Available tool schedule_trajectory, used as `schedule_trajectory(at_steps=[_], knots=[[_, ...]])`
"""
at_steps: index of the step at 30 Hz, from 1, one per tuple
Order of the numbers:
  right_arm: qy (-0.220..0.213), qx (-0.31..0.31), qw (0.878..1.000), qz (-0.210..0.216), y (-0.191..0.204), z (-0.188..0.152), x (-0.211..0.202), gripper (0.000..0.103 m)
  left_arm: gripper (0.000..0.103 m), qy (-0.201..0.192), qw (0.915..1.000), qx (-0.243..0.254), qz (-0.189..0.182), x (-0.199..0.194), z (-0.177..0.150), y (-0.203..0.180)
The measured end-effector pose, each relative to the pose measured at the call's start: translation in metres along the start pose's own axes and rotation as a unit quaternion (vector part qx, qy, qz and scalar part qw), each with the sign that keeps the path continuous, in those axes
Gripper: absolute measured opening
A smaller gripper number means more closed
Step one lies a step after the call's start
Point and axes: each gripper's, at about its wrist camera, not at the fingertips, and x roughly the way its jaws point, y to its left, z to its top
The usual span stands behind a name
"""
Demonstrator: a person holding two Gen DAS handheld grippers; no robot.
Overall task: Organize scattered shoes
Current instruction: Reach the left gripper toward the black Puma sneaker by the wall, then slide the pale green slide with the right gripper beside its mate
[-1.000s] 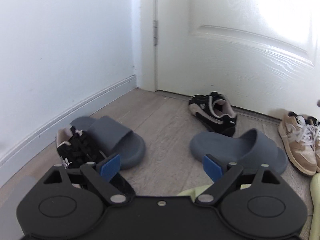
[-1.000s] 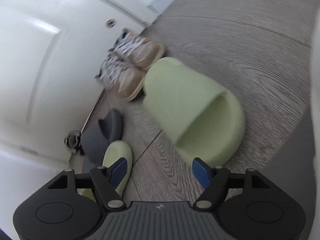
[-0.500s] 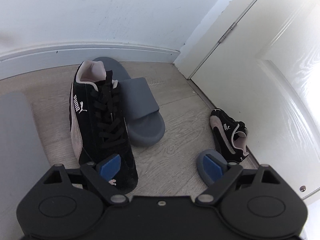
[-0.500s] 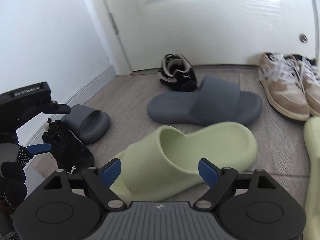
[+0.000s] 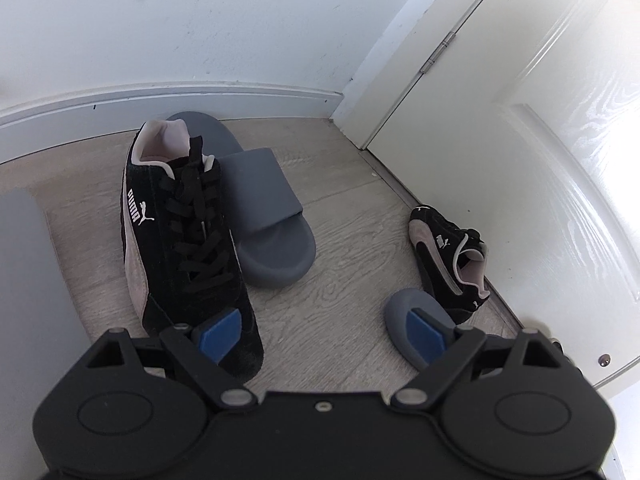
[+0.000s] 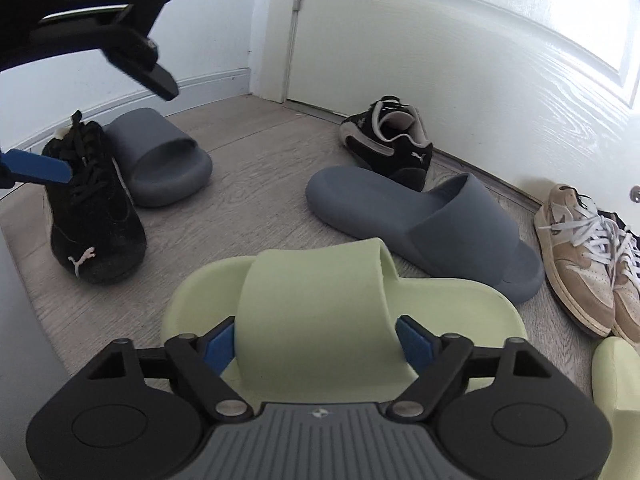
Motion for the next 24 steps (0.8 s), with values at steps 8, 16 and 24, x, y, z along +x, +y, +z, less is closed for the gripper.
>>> schedule_trajectory(at_steps=[8,16,24], knots=[[0.003,-0.005,1.000,0.006,-0.025,-0.018,-0.014,0.083,0.090,-0.003,0.9991,0.040,0.013,0.002,-0.006,-0.011],[0.011,-0.049,0.997,0.051,-0.064,-0.039,-0.032,0.083,0.090,0.001,0.9989,0.045,0.012,0.005,-0.007,-0.013],[0.023,-0.048,0.997,0.047,-0.092,-0.054,-0.048,0.084,0.090,-0.001,0.9968,0.077,0.023,0.008,-0.013,-0.022]])
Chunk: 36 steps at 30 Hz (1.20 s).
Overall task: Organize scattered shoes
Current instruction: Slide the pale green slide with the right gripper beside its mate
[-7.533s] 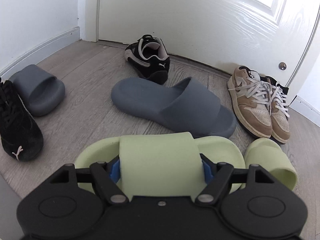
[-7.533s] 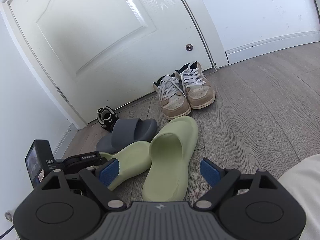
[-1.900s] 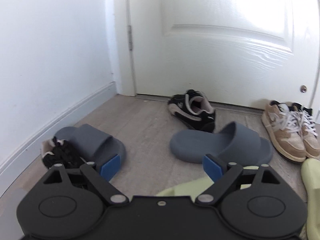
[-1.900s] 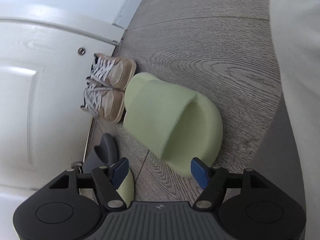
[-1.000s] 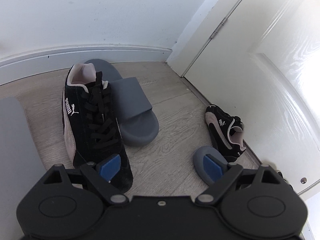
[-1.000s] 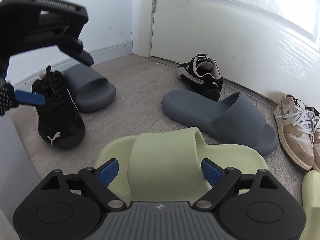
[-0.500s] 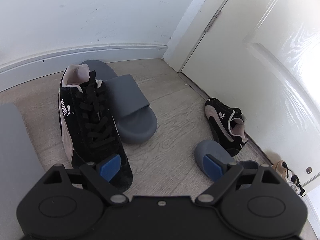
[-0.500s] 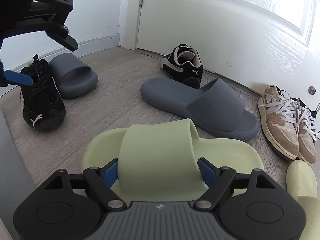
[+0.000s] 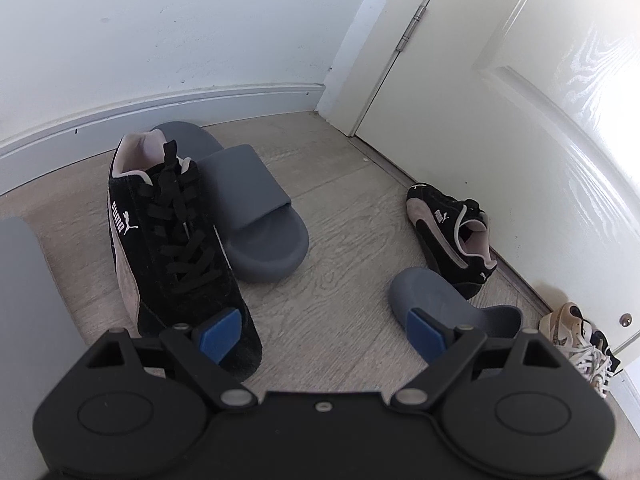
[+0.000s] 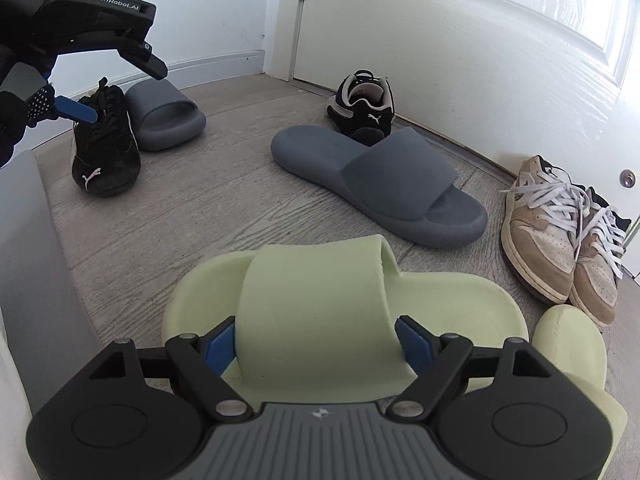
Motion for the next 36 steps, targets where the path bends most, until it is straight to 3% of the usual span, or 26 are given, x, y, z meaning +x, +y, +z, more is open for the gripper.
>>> schedule_trajectory(at_steps=[7,12,17,24,28,36], knots=[[-0.027,-0.035,0.995,-0.088,0.036,-0.008,-0.022,0.084,0.090,0.005,0.9999,0.013,0.003,0.003,-0.002,-0.003],[-0.023,-0.051,0.990,-0.130,0.052,-0.008,-0.018,0.084,0.090,0.010,0.9998,0.016,0.003,0.005,-0.004,-0.004],[-0.010,-0.064,0.989,-0.132,0.048,-0.012,-0.016,0.084,0.090,0.009,0.9998,0.020,0.004,0.005,-0.005,-0.005],[0.034,0.031,0.991,-0.128,0.016,-0.026,-0.028,0.083,0.090,0.016,0.9997,0.018,0.003,0.008,-0.005,-0.005],[0.042,0.045,0.988,-0.143,0.011,-0.035,-0.034,0.083,0.090,0.015,0.9995,0.027,0.008,0.008,-0.006,-0.008],[0.070,0.105,0.970,-0.207,-0.008,-0.048,-0.042,0.083,0.090,0.014,0.9992,0.035,0.013,0.010,-0.008,-0.011]])
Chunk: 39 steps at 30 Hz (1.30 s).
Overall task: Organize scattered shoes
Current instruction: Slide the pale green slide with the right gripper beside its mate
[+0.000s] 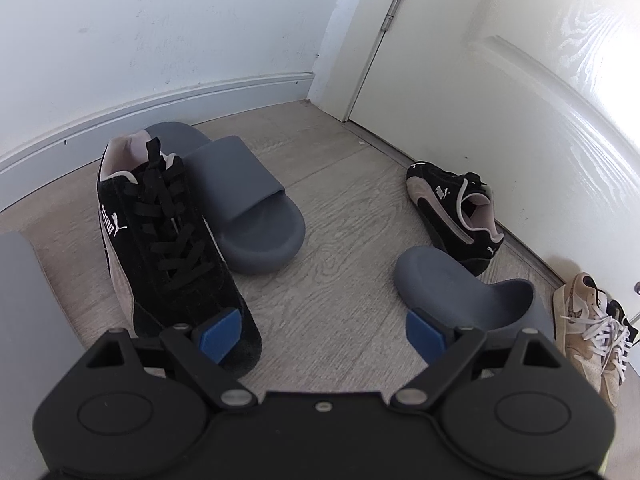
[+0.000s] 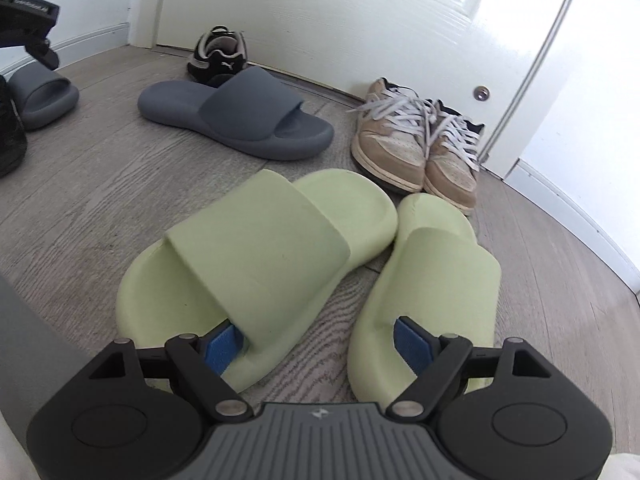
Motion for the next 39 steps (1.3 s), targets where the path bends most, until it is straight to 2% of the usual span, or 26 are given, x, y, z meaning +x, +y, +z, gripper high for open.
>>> schedule_trajectory(at_steps=[6,18,22,25,32,39], knots=[[0.022,0.045,0.998,-0.031,-0.023,-0.004,0.007,0.083,0.090,0.000,1.0000,0.007,0.005,0.001,-0.002,-0.002],[0.040,0.087,0.994,-0.050,-0.039,-0.009,0.009,0.082,0.090,0.002,0.9999,0.010,0.007,0.003,-0.003,-0.002],[0.038,0.120,0.992,-0.016,-0.048,-0.012,0.010,0.070,0.090,0.003,0.9999,0.012,0.008,0.004,-0.004,-0.003],[0.024,0.123,0.992,-0.003,-0.048,-0.014,0.013,0.069,0.090,0.003,0.9999,0.013,0.010,0.005,-0.004,-0.004],[-0.001,0.182,0.983,0.015,-0.057,-0.017,0.023,0.066,0.090,0.004,0.9998,0.018,0.011,0.005,-0.005,-0.005],[-0.028,0.215,0.976,0.020,-0.054,-0.019,0.026,0.049,0.090,0.005,0.9992,0.037,0.014,0.007,-0.008,-0.012]])
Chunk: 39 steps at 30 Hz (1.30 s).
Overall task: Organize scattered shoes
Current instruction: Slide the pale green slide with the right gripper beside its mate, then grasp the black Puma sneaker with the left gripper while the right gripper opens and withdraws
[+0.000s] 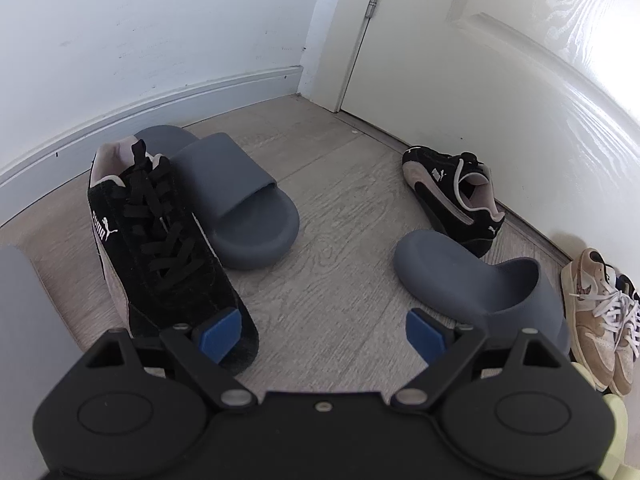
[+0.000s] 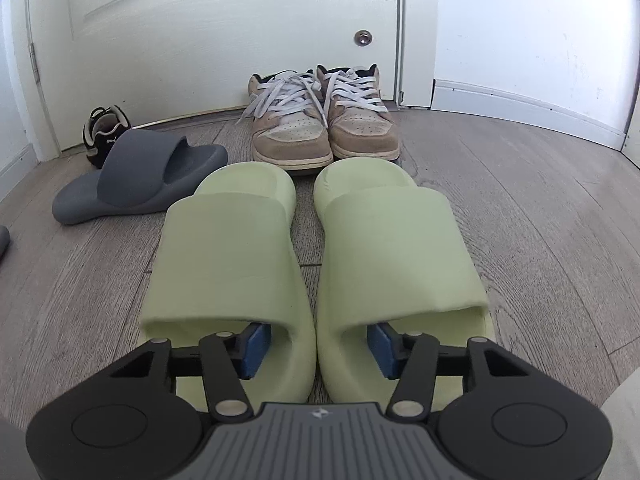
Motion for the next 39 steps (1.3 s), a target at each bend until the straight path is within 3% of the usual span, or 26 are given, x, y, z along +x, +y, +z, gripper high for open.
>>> schedule_trajectory(at_steps=[7,20,27,30,35,37,39], knots=[[-0.022,0.053,0.998,-0.007,-0.004,-0.004,-0.007,0.034,0.090,0.003,1.0000,-0.006,0.003,0.001,0.000,0.002],[-0.029,0.043,0.995,-0.085,-0.011,-0.010,-0.012,0.033,0.090,0.002,1.0000,-0.002,-0.001,0.001,0.000,0.002],[-0.002,0.009,0.996,-0.084,-0.007,-0.005,-0.011,0.038,0.090,0.003,1.0000,0.001,0.000,0.002,0.000,0.001],[0.019,0.005,0.998,-0.059,-0.011,-0.001,-0.013,0.037,0.090,0.002,1.0000,0.001,0.001,0.001,0.000,0.000],[0.047,-0.030,0.998,-0.022,-0.013,0.007,-0.019,0.053,0.090,-0.003,1.0000,0.003,0.006,0.000,0.000,0.000],[0.054,-0.034,0.998,-0.003,-0.013,0.008,-0.024,0.067,0.090,-0.007,0.9999,0.002,0.011,-0.001,0.000,0.000],[0.056,-0.042,0.998,0.007,-0.011,0.006,-0.031,0.073,0.090,-0.012,0.9998,-0.006,0.016,-0.003,0.001,0.002]])
